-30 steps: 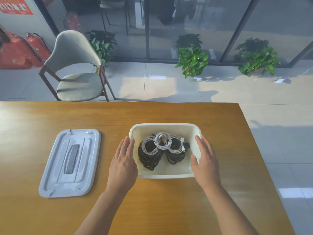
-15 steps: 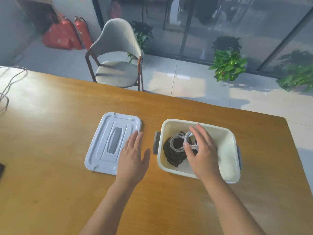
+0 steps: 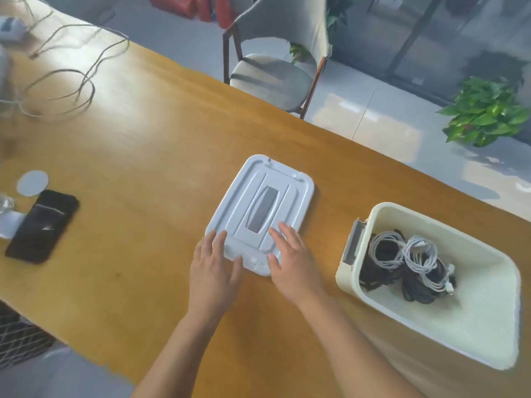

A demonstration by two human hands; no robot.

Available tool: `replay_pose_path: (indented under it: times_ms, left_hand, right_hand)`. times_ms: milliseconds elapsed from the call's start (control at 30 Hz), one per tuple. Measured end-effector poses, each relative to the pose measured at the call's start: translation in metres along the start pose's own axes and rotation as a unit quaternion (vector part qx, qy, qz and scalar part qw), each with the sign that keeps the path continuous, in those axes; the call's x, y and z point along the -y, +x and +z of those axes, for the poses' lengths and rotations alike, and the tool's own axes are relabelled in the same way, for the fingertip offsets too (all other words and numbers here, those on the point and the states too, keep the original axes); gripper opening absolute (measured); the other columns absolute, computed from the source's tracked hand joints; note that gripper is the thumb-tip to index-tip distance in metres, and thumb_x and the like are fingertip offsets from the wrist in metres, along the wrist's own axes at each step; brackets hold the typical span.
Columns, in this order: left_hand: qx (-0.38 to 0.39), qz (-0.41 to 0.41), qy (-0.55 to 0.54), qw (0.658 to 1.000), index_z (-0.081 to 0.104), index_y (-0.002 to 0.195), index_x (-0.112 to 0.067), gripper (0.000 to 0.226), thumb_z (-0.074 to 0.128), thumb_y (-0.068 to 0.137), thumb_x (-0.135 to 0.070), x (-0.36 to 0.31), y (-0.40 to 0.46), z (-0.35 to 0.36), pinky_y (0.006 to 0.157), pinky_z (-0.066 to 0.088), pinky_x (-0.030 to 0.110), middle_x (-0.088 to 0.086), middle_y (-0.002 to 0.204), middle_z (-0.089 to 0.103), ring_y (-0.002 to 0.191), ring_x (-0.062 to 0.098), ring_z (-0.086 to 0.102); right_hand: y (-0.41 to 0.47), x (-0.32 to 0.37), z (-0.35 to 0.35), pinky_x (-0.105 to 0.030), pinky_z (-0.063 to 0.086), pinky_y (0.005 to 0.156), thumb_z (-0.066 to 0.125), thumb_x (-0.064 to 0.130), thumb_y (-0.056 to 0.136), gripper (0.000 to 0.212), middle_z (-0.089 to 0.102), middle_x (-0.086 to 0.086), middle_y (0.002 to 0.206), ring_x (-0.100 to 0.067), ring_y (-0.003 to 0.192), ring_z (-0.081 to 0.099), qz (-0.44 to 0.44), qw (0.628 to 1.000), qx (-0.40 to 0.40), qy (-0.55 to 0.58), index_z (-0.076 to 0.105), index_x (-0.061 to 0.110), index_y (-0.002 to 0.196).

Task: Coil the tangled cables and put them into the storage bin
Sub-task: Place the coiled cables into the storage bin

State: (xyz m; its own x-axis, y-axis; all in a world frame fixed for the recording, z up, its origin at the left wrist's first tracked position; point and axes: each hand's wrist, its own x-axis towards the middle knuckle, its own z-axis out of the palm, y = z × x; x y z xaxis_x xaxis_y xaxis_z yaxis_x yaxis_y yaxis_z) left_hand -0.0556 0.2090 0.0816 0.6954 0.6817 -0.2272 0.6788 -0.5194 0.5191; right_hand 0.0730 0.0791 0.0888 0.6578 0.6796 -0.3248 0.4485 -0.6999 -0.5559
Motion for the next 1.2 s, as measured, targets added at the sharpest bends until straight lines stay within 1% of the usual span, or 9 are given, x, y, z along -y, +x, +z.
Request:
replay_pose_path:
  times_ms: [167,300,500,600,700,800,1000,1100,1200]
  left_hand:
    - [0.0,-0.008,-0.008,1.0,0.044,0.154,-0.005,0.061,0.061,0.102,-0.033,0.017,0.004,0.014,0.125,0.026,0.046,0.014,0.164,0.035,0.154,0.032,0.027]
    - [-0.013,0.001,-0.019,1.0,0.047,0.152,-0.006,0.059,0.062,0.101,-0.031,0.027,0.02,0.017,0.127,0.02,0.042,0.014,0.168,0.028,0.159,0.028,0.017]
    - [-0.048,0.028,0.019,0.998,0.054,0.148,-0.009,0.056,0.059,0.092,0.0,0.043,0.052,0.006,0.12,0.032,0.052,0.019,0.167,0.03,0.157,0.038,0.02]
    - [-0.048,0.041,0.041,0.997,0.051,0.152,-0.018,0.063,0.055,0.094,0.003,0.054,0.064,0.002,0.121,0.031,0.054,0.019,0.169,0.024,0.158,0.039,0.017]
    - [-0.031,0.055,0.062,0.996,0.045,0.157,-0.028,0.07,0.053,0.094,0.003,0.065,0.072,-0.001,0.122,0.027,0.055,0.019,0.17,0.019,0.159,0.038,0.014]
    - [-0.017,0.051,0.07,0.996,0.036,0.16,-0.037,0.071,0.045,0.098,-0.003,0.07,0.072,-0.001,0.125,0.021,0.053,0.015,0.172,0.016,0.16,0.032,0.009]
    - [-0.039,0.026,0.013,0.999,0.038,0.16,-0.024,0.068,0.046,0.097,0.003,0.062,0.061,0.001,0.126,0.023,0.05,0.016,0.168,0.027,0.158,0.032,0.019]
    - [-0.054,-0.003,-0.027,0.998,0.036,0.16,-0.016,0.058,0.048,0.104,-0.008,0.059,0.054,0.003,0.127,0.021,0.045,0.014,0.168,0.03,0.158,0.028,0.021]
    - [-0.065,-0.023,-0.034,0.997,0.032,0.16,-0.005,0.063,0.056,0.103,-0.014,0.061,0.049,0.004,0.128,0.019,0.043,0.016,0.167,0.031,0.158,0.029,0.022]
  right_hand:
    - [-0.01,-0.005,0.035,-0.033,0.016,0.129,0.045,0.028,0.108,0.054,0.012,0.005,0.174,-0.013,0.161,0.003,0.008,0.998,0.021,-0.054,0.035,0.027,0.161]
    - [-0.02,0.008,0.051,-0.036,0.022,0.128,0.048,0.028,0.106,0.056,0.012,0.003,0.174,-0.017,0.16,0.011,0.003,0.998,0.015,-0.055,0.037,0.027,0.161]
    - [-0.021,0.033,0.061,-0.036,0.023,0.127,0.047,0.038,0.106,0.06,0.012,0.007,0.174,-0.016,0.159,0.014,-0.036,0.996,0.079,-0.033,0.029,0.032,0.163]
    - [-0.008,0.028,0.049,-0.034,0.018,0.128,0.049,0.039,0.105,0.06,0.01,0.005,0.174,-0.015,0.159,0.011,-0.012,1.0,0.022,-0.019,0.032,0.033,0.162]
    - [0.009,0.008,0.028,-0.038,0.018,0.13,0.051,0.038,0.106,0.061,0.005,0.003,0.175,-0.018,0.16,0.005,0.077,0.994,-0.068,-0.028,0.03,0.031,0.163]
    - [0.021,-0.014,0.01,-0.041,0.02,0.129,0.053,0.039,0.105,0.064,0.001,0.0,0.175,-0.022,0.161,0.002,0.148,0.985,-0.087,-0.02,0.028,0.029,0.164]
    - [0.026,-0.029,0.0,-0.043,0.025,0.125,0.052,0.037,0.105,0.063,0.017,-0.003,0.172,-0.026,0.156,0.015,0.168,0.981,-0.087,-0.043,0.028,0.027,0.163]
    - [0.021,-0.028,0.001,-0.041,0.033,0.118,0.054,0.037,0.104,0.062,0.034,-0.004,0.162,-0.025,0.146,0.03,0.164,0.98,-0.1,-0.059,0.032,0.024,0.161]
    - [0.018,-0.028,0.001,-0.041,0.037,0.112,0.054,0.041,0.103,0.067,0.042,-0.007,0.151,-0.027,0.137,0.039,0.189,0.974,-0.104,-0.063,0.029,0.019,0.161]
